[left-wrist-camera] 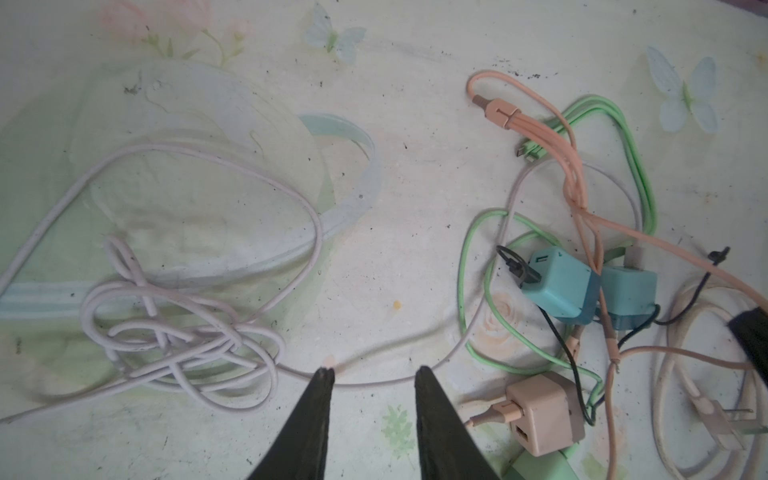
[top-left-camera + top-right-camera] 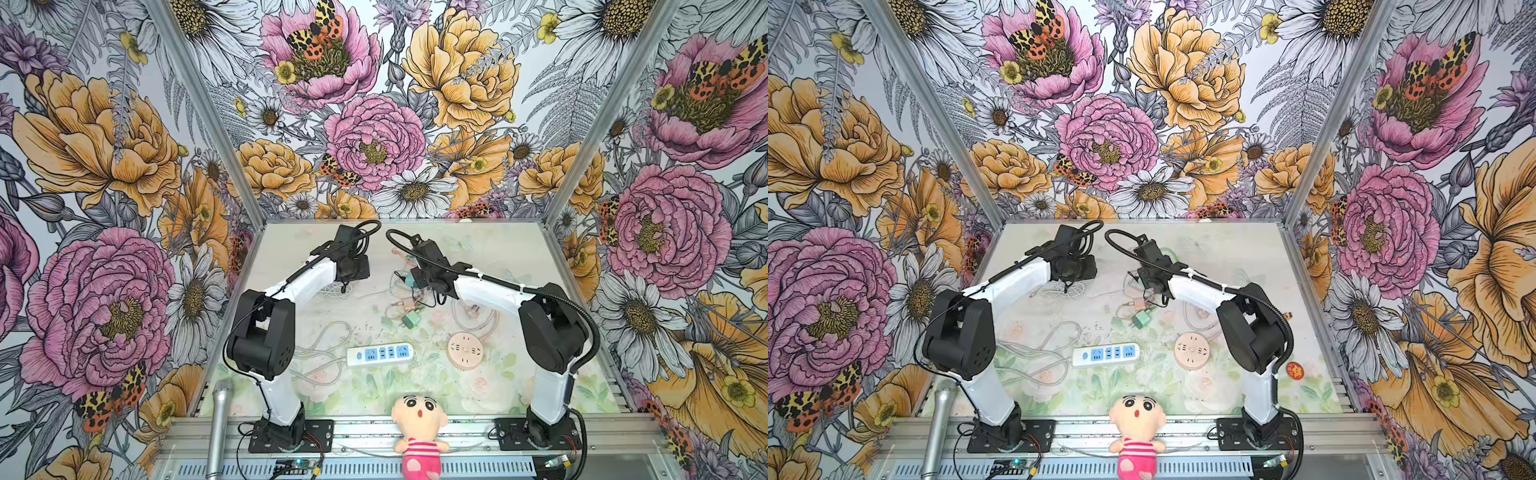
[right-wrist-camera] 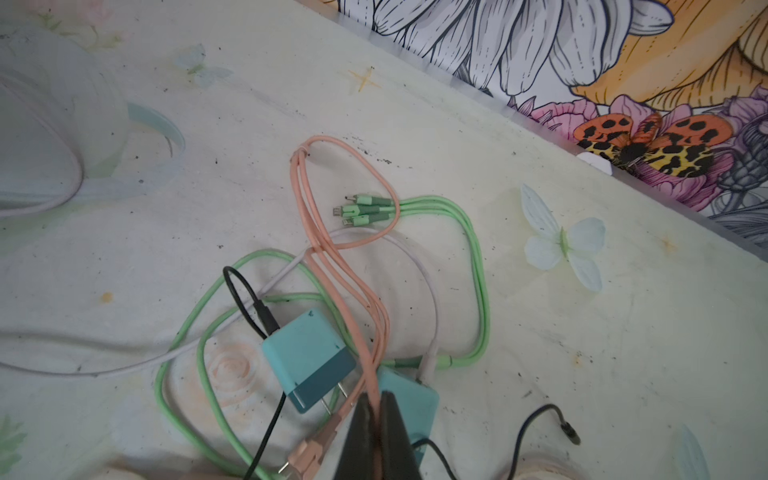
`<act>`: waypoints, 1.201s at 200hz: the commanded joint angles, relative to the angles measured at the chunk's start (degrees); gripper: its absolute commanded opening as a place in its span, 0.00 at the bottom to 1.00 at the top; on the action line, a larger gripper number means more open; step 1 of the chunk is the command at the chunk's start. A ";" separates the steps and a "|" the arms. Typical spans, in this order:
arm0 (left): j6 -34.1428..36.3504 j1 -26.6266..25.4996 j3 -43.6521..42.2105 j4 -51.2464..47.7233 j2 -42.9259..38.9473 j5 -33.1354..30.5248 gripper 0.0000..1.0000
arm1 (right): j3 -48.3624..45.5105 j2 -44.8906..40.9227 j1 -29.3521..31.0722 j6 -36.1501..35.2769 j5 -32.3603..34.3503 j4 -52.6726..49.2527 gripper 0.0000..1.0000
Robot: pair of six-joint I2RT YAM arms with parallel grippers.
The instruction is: Insert the plug
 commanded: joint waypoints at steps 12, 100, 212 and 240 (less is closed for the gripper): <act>-0.49 0.44 -0.92 0.73 -2.24 0.75 0.36 | -0.96 -7.58 0.38 0.50 2.16 0.27 0.00; -0.45 -1.14 0.15 0.72 -1.37 1.50 0.36 | -5.98 -17.86 -0.97 -1.96 10.22 0.10 0.00; 0.35 -4.26 2.28 0.64 1.53 11.41 0.35 | -5.47 -26.37 -2.95 -3.02 12.14 -1.25 0.00; 0.76 -5.70 2.21 0.65 2.28 18.25 0.35 | -5.62 -27.57 -3.73 -3.01 12.66 -1.73 0.00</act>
